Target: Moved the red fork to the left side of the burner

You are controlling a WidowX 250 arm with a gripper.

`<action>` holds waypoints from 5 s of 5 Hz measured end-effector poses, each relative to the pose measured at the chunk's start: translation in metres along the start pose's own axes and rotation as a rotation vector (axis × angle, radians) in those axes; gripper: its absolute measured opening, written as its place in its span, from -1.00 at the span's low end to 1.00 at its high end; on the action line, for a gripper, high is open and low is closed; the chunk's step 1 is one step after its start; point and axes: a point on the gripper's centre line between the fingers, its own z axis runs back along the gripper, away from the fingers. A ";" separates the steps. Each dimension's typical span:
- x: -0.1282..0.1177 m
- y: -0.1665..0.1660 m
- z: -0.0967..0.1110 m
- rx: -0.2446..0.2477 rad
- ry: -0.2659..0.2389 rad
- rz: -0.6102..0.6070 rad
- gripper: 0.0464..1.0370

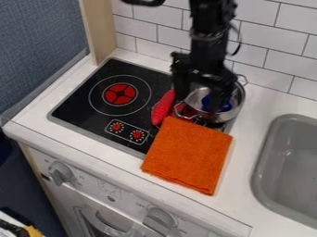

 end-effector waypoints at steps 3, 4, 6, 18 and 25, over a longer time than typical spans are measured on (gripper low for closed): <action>-0.015 0.051 -0.003 0.103 -0.023 0.270 0.92; -0.006 0.056 0.002 0.126 -0.042 0.278 0.92; 0.004 0.061 -0.012 0.137 -0.011 0.287 0.92; -0.013 0.149 0.006 -0.005 -0.072 0.147 -0.24; -0.010 0.199 -0.040 0.041 -0.017 0.222 -0.10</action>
